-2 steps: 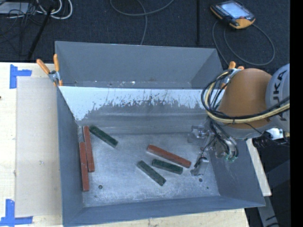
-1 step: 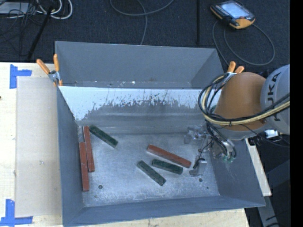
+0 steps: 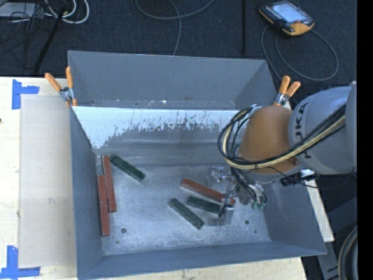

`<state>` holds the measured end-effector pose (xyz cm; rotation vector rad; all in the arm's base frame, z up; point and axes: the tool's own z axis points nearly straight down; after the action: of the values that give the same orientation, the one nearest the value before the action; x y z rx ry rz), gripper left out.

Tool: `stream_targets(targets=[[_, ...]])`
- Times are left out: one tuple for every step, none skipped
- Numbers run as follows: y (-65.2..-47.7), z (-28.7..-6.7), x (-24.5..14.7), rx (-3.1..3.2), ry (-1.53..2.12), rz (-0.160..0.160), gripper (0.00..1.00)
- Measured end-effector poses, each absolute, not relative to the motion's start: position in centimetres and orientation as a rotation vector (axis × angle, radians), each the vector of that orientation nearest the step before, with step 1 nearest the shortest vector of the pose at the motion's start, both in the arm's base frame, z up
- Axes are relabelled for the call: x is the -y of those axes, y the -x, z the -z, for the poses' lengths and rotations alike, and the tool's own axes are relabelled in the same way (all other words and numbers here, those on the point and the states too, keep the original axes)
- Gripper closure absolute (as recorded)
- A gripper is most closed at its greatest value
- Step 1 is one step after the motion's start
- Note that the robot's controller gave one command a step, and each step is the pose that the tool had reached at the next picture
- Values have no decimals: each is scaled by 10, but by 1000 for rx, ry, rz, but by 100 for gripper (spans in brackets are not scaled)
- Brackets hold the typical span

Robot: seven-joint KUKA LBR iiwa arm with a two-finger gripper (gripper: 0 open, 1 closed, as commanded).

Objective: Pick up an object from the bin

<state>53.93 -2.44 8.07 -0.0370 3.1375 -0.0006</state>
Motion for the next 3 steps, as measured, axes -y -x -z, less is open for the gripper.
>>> stream_targets(targets=[[-561, -70, 42, -3136, 166, 0, 100], [-561, -70, 42, -3136, 167, 0, 100], [-561, -96, 65, -3134, 292, -6, 100]])
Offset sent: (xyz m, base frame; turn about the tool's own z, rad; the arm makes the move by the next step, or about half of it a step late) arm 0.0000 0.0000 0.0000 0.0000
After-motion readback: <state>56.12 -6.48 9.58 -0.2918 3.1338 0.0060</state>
